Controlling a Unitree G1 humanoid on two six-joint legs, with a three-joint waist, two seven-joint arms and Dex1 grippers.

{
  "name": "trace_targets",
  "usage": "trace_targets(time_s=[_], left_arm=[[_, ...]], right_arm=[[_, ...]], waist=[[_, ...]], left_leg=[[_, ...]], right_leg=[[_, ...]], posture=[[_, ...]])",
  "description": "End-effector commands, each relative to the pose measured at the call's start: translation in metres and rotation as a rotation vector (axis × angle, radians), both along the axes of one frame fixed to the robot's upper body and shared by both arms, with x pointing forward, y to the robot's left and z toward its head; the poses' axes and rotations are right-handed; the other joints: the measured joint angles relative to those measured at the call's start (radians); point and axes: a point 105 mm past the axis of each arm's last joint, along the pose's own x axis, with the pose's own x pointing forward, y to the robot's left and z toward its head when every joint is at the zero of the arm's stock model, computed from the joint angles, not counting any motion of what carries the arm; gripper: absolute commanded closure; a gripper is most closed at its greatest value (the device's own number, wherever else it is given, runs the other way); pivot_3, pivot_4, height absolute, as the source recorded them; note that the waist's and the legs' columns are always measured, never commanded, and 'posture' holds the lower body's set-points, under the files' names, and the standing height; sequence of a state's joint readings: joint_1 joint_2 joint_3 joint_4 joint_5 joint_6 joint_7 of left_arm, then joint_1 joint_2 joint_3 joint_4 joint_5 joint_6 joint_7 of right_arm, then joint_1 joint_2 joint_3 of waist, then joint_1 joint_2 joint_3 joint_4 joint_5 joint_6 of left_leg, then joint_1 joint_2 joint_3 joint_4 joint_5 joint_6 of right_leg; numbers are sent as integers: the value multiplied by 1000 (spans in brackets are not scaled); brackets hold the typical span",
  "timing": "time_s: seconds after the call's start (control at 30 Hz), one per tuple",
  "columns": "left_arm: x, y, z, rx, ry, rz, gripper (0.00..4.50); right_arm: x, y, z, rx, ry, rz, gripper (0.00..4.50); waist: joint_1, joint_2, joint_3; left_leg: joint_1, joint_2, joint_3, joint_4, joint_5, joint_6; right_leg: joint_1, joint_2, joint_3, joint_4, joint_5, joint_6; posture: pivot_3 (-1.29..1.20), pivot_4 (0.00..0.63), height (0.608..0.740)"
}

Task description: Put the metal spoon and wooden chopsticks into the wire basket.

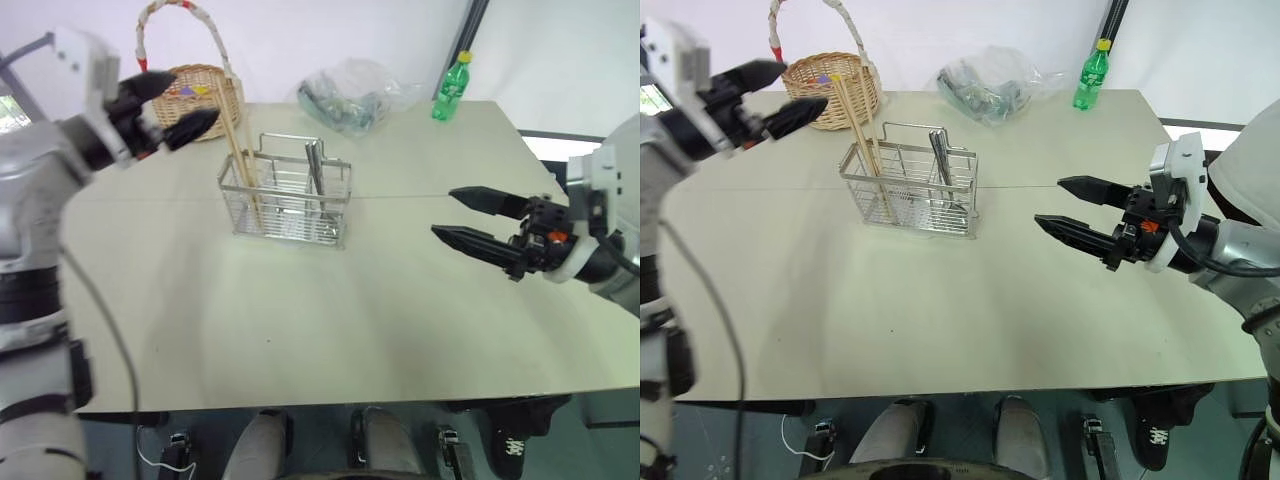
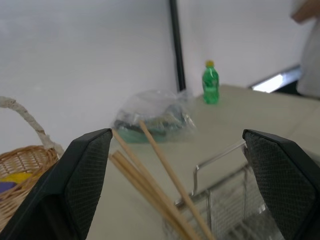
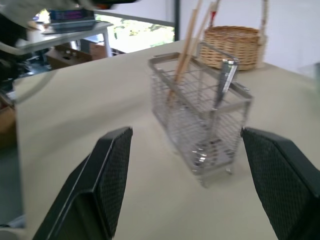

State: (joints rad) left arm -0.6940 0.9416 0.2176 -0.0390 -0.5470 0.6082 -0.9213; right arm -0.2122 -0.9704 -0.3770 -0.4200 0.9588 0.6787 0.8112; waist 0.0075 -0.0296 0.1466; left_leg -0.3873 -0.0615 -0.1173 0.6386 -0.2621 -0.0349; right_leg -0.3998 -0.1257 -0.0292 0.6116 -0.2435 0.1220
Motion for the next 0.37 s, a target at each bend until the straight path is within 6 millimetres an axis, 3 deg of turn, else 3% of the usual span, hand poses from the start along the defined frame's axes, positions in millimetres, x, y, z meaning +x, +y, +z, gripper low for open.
trace_targets(time_s=[0.03, 0.2, 0.37], left_arm=[[-34, 7, -9, 215, 61, -108, 98], [-51, 38, -23, 325, 141, -41, 98], [-55, 38, -22, 334, 131, -37, 98]], right_arm=[[7, -9, 5, -73, -60, -8, 928], [17, -8, 4, -112, -84, 14, 928], [19, 1, 6, -81, -88, 51, 928]], waist=[[0, 0, 0], [7, 3, 2], [5, 2, 2]], left_leg=[[0, 0, 0, 0, 0, 0], [-1, 1, 0, -2, 0, 0], [-1, 1, 1, -5, 0, 0]], right_leg=[[0, 0, 0, 0, 0, 0], [-2, -1, 0, -1, -2, -4], [-3, -2, 0, -1, -2, -3]], posture=[[0, 150, 674], [0, 150, 674], [0, 150, 674]])
